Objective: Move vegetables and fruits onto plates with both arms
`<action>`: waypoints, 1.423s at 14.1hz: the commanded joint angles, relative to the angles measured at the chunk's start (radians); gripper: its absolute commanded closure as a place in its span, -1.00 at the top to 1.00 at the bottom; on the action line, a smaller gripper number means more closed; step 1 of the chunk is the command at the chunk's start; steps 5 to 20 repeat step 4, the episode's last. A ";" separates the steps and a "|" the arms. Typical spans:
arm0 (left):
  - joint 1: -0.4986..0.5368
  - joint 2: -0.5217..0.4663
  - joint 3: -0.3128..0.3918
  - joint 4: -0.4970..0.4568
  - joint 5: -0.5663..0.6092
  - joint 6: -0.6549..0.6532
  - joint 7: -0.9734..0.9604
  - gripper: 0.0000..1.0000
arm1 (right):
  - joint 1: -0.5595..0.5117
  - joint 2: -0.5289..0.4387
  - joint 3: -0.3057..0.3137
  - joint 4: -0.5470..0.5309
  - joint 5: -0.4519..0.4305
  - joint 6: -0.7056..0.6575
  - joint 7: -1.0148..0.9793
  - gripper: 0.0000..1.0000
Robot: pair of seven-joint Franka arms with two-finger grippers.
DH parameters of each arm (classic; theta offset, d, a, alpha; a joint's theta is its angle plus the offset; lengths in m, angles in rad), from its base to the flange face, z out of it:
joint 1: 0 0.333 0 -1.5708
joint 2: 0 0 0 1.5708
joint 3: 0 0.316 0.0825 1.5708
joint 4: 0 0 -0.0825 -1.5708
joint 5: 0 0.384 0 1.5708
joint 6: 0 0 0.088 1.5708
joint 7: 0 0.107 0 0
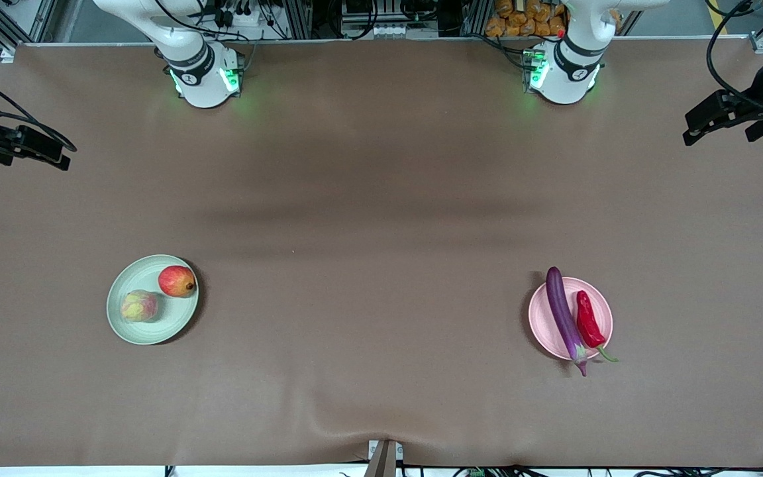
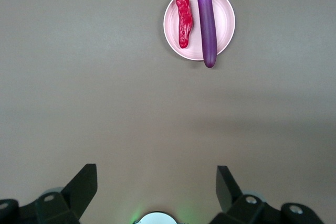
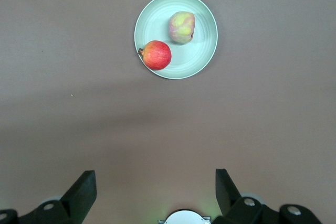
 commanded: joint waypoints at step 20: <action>0.005 -0.026 -0.003 0.031 -0.002 -0.011 0.009 1.00 | 0.019 0.001 -0.001 0.007 -0.013 0.012 0.026 1.00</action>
